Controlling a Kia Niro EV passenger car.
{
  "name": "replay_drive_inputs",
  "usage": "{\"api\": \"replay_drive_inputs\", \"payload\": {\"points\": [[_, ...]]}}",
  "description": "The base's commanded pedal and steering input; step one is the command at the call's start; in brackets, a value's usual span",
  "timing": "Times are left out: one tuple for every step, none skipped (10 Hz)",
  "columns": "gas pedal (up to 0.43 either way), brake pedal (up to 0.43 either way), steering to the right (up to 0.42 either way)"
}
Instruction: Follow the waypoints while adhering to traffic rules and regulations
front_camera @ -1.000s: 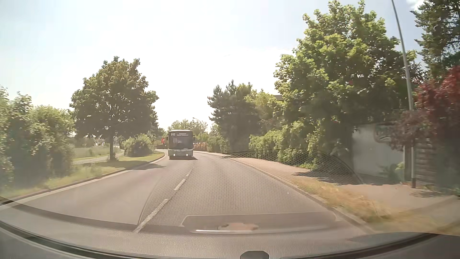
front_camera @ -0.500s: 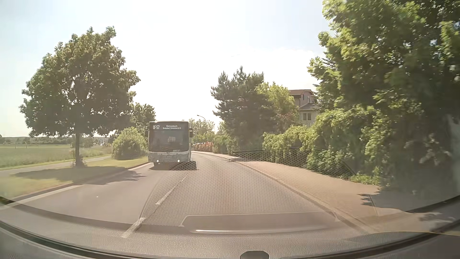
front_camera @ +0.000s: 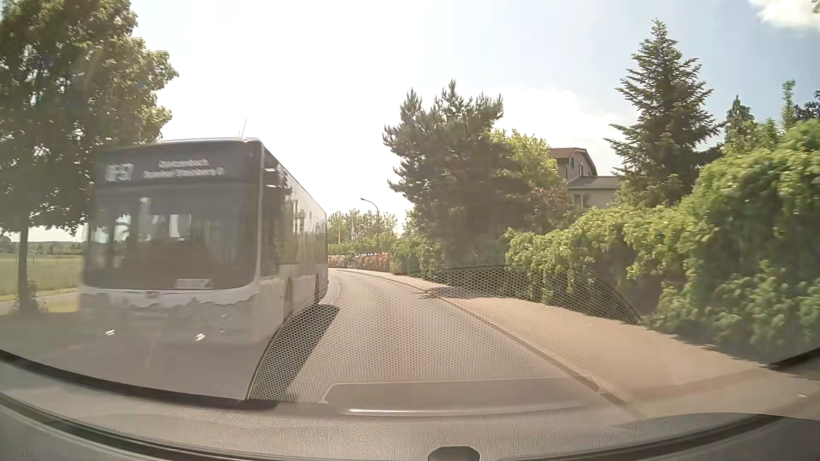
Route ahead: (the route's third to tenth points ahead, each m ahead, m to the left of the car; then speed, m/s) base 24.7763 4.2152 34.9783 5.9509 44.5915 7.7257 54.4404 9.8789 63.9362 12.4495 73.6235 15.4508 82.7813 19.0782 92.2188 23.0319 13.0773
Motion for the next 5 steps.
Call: {"api": "replay_drive_inputs", "payload": {"points": [[0.067, 0.000, -0.025], [0.067, 0.000, -0.025], [0.067, 0.000, -0.025], [0.067, 0.000, -0.025], [0.079, 0.000, -0.024]]}}
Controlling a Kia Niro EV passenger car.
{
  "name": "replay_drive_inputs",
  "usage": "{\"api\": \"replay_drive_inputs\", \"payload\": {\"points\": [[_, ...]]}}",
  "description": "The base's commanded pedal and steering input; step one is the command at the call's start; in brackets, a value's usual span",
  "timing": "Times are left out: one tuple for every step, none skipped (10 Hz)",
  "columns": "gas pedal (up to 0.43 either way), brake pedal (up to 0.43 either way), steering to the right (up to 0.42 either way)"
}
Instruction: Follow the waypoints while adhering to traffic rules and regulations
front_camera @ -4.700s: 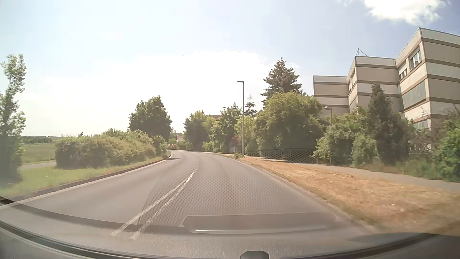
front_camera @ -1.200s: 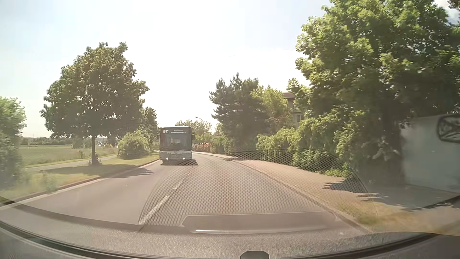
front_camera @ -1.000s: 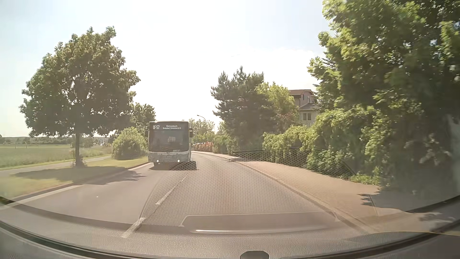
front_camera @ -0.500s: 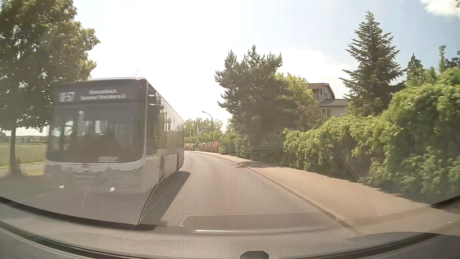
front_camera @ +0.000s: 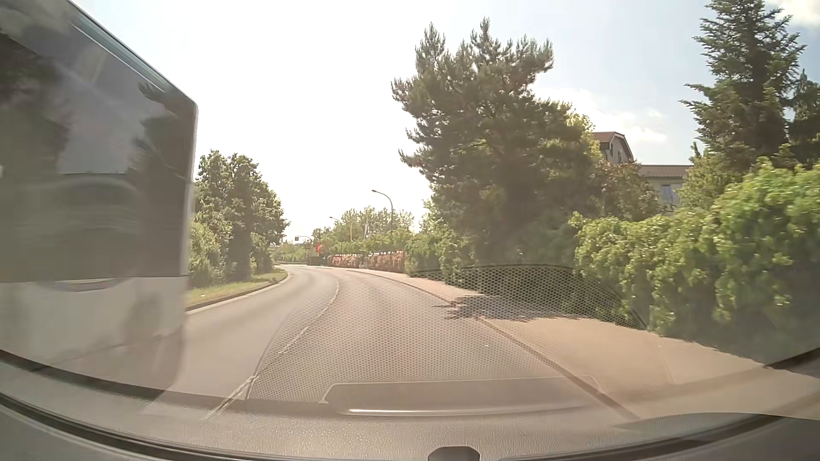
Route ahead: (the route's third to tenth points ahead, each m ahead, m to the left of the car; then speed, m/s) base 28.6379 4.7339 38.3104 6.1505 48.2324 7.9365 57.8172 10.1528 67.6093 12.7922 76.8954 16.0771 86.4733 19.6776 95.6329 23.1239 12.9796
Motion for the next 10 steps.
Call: {"api": "replay_drive_inputs", "payload": {"points": [[0.079, 0.000, -0.024], [0.079, 0.000, -0.024], [0.079, 0.000, -0.024], [0.079, 0.000, -0.024], [0.079, 0.000, -0.024], [0.079, 0.000, -0.024], [0.079, 0.000, -0.024], [0.079, 0.000, -0.024], [0.079, 0.000, -0.024], [0.079, 0.000, -0.023]]}}
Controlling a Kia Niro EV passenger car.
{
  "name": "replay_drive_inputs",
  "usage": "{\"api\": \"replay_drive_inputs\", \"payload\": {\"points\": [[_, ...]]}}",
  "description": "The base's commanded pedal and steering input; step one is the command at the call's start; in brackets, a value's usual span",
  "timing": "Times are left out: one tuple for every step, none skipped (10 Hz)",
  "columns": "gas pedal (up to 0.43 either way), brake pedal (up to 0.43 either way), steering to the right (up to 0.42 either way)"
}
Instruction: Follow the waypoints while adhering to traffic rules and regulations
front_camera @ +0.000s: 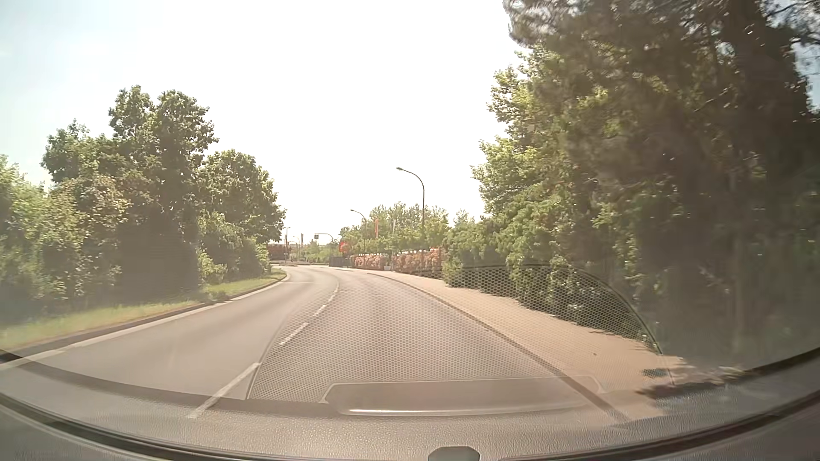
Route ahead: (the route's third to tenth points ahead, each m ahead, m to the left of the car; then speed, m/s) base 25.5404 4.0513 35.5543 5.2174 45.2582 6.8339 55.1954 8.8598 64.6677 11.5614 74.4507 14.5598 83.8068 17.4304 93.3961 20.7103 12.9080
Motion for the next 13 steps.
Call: {"api": "replay_drive_inputs", "payload": {"points": [[0.079, 0.000, -0.023], [0.079, 0.000, -0.022], [0.079, 0.000, -0.023], [0.079, 0.000, -0.023], [0.079, 0.000, -0.024], [0.079, 0.000, -0.024], [0.079, 0.000, -0.024], [0.079, 0.000, -0.024], [0.079, 0.000, -0.024], [0.079, 0.000, -0.024], [0.079, 0.000, -0.024], [0.079, 0.000, -0.024], [0.079, 0.000, -0.024]]}}
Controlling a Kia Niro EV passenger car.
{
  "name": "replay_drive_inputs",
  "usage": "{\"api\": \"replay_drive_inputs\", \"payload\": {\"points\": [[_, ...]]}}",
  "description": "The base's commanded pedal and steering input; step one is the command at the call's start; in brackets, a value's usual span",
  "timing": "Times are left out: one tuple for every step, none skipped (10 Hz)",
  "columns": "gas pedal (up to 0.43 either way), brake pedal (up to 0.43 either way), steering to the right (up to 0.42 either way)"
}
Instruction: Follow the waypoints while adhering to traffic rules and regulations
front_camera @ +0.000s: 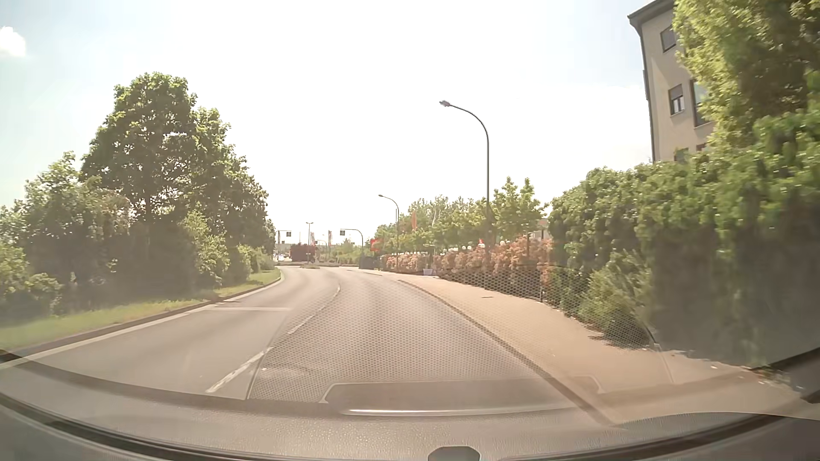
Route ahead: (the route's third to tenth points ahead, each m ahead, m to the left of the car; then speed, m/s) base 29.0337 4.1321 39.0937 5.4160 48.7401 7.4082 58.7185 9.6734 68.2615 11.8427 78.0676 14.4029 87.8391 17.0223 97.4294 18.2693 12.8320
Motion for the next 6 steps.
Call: {"api": "replay_drive_inputs", "payload": {"points": [[0.079, 0.000, -0.024], [0.079, 0.000, -0.024], [0.079, 0.000, -0.024], [0.079, 0.000, -0.024], [0.079, 0.000, -0.024], [0.079, 0.000, -0.024]]}}
